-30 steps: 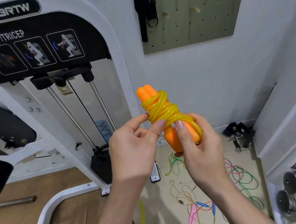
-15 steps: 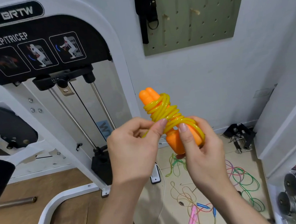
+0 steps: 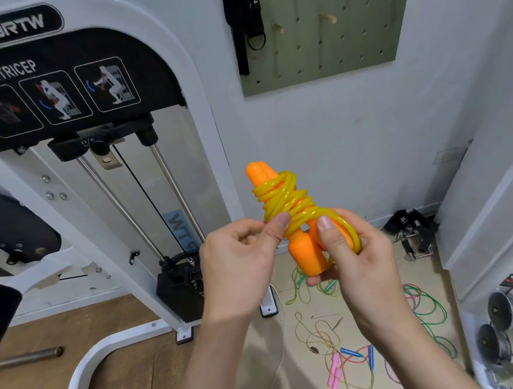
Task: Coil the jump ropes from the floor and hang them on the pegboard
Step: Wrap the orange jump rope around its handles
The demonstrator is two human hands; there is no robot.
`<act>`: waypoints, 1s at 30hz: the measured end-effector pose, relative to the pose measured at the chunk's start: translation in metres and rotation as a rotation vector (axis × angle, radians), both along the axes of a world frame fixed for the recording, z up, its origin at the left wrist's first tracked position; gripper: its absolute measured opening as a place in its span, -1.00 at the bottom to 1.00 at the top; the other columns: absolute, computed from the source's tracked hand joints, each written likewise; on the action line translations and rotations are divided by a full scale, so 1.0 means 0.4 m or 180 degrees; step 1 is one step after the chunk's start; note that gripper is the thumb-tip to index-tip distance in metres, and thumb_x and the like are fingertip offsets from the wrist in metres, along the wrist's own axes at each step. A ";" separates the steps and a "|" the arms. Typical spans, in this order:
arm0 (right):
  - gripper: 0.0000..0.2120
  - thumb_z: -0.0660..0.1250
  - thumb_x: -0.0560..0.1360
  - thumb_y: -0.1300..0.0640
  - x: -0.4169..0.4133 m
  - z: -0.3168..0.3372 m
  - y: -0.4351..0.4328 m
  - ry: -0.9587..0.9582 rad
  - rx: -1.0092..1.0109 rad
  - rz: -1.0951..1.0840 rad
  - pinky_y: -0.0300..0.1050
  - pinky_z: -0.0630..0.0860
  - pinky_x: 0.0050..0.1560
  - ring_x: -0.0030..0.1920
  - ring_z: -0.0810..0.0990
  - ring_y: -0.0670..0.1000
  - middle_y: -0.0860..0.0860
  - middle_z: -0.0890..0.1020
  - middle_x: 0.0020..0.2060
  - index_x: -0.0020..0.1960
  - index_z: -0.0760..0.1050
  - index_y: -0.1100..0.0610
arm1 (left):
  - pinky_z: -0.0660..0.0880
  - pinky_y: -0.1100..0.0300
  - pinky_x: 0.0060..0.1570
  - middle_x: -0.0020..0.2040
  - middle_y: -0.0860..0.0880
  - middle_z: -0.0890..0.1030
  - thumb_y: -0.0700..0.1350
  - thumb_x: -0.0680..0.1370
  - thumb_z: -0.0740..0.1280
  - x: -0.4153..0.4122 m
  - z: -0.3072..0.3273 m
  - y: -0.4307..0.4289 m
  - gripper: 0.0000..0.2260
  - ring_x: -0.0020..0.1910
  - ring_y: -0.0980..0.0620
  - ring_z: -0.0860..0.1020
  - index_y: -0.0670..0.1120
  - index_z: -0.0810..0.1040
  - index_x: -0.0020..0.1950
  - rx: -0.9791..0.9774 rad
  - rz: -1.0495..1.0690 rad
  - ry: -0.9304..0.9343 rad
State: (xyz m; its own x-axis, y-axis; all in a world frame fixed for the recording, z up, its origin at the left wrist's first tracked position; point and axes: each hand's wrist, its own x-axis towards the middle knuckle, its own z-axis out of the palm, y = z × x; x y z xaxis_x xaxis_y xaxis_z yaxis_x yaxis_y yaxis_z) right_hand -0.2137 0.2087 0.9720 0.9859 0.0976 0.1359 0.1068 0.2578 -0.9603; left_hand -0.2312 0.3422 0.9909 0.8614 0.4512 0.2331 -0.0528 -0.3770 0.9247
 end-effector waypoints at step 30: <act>-0.61 0.43 0.42 0.17 0.035 -0.023 -0.045 -0.0754 -0.1102 0.0494 -0.26 0.50 -0.29 -0.30 0.52 -0.15 -0.14 0.60 -0.23 0.13 0.54 -0.23 | 0.24 0.33 -0.55 -0.52 -0.03 0.46 0.07 0.27 0.51 0.031 0.026 0.029 -0.56 -0.55 0.09 0.31 -0.10 0.60 0.07 -0.1075 -0.1483 0.0640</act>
State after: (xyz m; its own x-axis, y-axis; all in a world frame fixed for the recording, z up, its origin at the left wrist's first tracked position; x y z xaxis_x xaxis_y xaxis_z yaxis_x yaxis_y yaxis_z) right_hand -0.1996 0.1907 0.9627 0.9016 0.3213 0.2896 0.3198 -0.0441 -0.9465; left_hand -0.2188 0.3539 1.0013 0.9983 0.0367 -0.0450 0.0464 -0.0405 0.9981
